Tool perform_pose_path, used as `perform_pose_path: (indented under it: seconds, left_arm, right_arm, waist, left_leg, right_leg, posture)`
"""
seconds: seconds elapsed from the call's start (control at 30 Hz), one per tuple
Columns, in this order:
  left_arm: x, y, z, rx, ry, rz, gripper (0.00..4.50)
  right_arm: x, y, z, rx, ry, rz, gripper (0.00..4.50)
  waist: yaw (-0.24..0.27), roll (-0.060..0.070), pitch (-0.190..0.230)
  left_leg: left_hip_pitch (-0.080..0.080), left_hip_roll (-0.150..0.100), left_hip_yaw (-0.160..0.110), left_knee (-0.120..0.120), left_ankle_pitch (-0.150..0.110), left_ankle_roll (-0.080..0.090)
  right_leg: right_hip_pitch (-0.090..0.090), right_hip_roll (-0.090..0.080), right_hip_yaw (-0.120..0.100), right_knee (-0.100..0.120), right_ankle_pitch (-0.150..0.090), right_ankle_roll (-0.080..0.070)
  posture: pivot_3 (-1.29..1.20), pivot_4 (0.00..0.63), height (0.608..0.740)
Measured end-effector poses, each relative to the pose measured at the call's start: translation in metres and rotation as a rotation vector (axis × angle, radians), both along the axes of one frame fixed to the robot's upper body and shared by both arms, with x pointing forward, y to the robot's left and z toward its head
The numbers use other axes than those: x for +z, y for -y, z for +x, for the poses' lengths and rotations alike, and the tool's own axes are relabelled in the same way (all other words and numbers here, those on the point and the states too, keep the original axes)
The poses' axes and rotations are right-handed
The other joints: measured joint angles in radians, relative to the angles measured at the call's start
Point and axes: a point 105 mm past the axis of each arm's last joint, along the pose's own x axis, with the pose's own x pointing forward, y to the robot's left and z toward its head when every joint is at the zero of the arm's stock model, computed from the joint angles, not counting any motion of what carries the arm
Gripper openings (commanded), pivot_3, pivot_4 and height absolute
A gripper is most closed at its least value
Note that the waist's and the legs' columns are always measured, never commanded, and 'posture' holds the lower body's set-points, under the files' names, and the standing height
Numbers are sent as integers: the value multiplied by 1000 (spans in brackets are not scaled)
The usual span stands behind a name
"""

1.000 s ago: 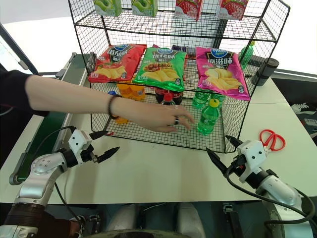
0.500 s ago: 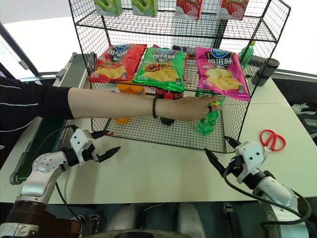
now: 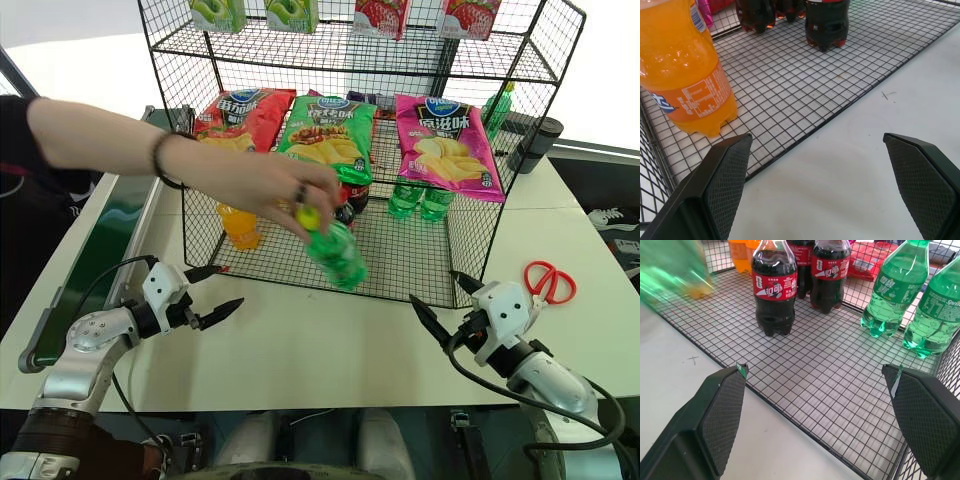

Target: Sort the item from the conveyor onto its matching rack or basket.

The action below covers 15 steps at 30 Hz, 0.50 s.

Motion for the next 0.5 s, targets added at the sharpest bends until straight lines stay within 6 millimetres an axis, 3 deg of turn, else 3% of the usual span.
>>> perform_pose_path:
  seconds: [0.17,0.5]
  left_arm:
    - [-2,-1,-2,7,-4,-1,4500]
    - [14,-8,2,56,36,-36,4500]
  right_arm:
    - [0,0,0,6,-3,-1,4454]
    - [6,-3,4,38,14,-15,4454]
  waist:
    - [0,0,0]
    - [0,0,0]
  left_leg:
    - [0,0,0,0,0,0]
    - [0,0,0,0,0,0]
  right_leg:
    - [0,0,0,0,0,0]
    - [0,0,0,0,0,0]
  posture:
    - [0,150,740]
    - [0,150,740]
